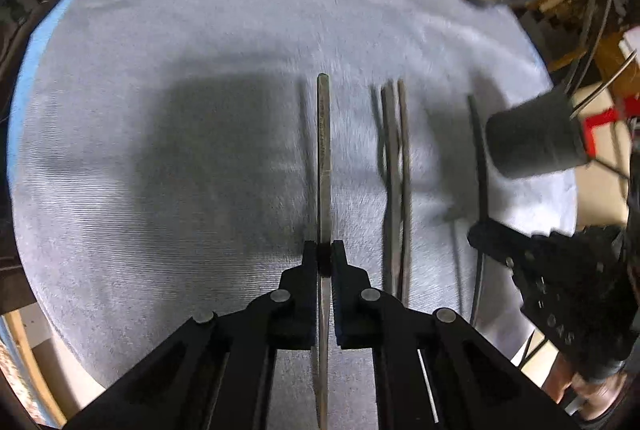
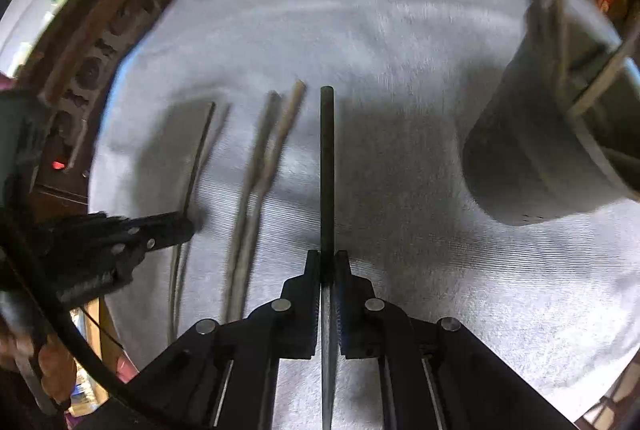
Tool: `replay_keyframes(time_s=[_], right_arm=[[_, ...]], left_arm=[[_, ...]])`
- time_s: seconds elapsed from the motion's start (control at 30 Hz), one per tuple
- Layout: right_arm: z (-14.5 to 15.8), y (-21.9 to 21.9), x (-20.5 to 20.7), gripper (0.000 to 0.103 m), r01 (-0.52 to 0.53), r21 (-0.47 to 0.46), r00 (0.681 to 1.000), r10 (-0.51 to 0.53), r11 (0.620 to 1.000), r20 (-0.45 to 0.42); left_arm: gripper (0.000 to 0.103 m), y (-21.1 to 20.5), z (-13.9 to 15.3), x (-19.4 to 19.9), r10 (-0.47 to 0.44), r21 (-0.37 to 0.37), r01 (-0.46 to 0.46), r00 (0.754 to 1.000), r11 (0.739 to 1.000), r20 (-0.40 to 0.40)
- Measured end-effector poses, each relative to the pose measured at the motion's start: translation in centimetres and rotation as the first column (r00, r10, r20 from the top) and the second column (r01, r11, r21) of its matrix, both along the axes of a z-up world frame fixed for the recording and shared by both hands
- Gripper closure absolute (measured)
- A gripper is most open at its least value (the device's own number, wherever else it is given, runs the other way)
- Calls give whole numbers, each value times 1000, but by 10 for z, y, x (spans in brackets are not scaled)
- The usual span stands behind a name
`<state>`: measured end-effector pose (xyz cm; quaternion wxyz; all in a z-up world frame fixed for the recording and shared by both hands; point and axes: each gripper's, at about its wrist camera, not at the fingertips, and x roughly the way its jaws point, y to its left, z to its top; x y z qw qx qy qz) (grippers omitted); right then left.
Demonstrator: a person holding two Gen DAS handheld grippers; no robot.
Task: Organize utensils
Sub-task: 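Lift both held chopsticks upright and carry them toward the grey holder cup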
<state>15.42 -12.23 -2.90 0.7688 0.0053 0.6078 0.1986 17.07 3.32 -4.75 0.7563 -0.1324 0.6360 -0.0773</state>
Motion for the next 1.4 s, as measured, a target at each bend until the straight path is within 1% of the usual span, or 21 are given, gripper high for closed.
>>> replay_keyframes(time_s=[0.1,0.17,0.2,0.23,0.3,0.33,0.37,0.4,0.43,0.47,0.53,0.57,0.6,0.63,0.7,0.8,0.93,1.03,1.2,1.3,1.4], right_arm=[[24,-9,-17,96,22,72,994,-30,997,103],[38,-18,-27,96,49,104,979,-68,993,192],[44,-23,-31,96,62,126,969,-90,990,229],[49,-30,-33,96,83,140,955,-120,987,273],[57,-39,-40,96,107,177,922,-164,978,351],[60,-42,-45,96,120,193,900,-189,974,394],[62,-43,-50,96,129,206,881,-207,970,426],[68,-44,-60,96,129,219,861,-219,967,459],[69,-46,-66,96,137,212,833,-228,968,504],[69,-42,-70,96,146,203,812,-235,968,535],[70,-40,-69,96,156,212,788,-251,965,563],[69,-39,-73,96,167,197,761,-253,966,597],[67,-37,-76,96,172,176,742,-245,969,624],[64,-34,-78,96,172,167,736,-240,971,633],[59,-33,-82,96,178,157,726,-237,971,645],[63,-43,-93,96,178,155,706,-236,972,667],[67,-43,-106,95,168,149,686,-224,974,693],[70,-51,-125,95,160,145,669,-215,976,711],[73,-58,-150,95,156,157,660,-222,975,718],[75,-61,-162,95,156,159,656,-223,975,721],[75,-66,-167,95,160,171,659,-234,972,715]], left_arm=[[97,14,21,-5,60,-32,-57,993,998,97],[97,18,36,-10,92,-40,-86,981,995,173],[97,20,44,-13,114,-50,-105,967,993,227],[97,20,51,-17,135,-44,-127,952,991,273],[97,24,56,-26,167,-44,-161,926,986,340],[97,24,61,-31,178,-57,-169,907,984,382],[97,22,65,-37,186,-56,-180,883,982,431],[97,18,69,-44,194,-45,-196,860,980,473],[97,18,71,-48,197,-36,-208,839,978,508],[97,17,70,-53,198,-33,-214,819,976,538],[97,15,75,-62,192,-18,-225,783,974,592],[97,13,73,-65,187,-17,-223,772,975,608],[97,12,72,-70,183,-14,-222,762,975,621],[97,12,72,-77,178,-5,-225,754,974,632],[97,14,69,-82,171,6,-228,748,974,642],[97,16,62,-88,166,22,-235,744,972,647],[97,17,66,-103,167,26,-247,724,969,669],[97,18,70,-113,167,20,-247,711,969,683],[97,18,76,-134,157,20,-240,693,971,704],[97,21,79,-144,168,3,-240,689,971,705],[97,22,81,-152,170,-3,-238,686,971,707]])
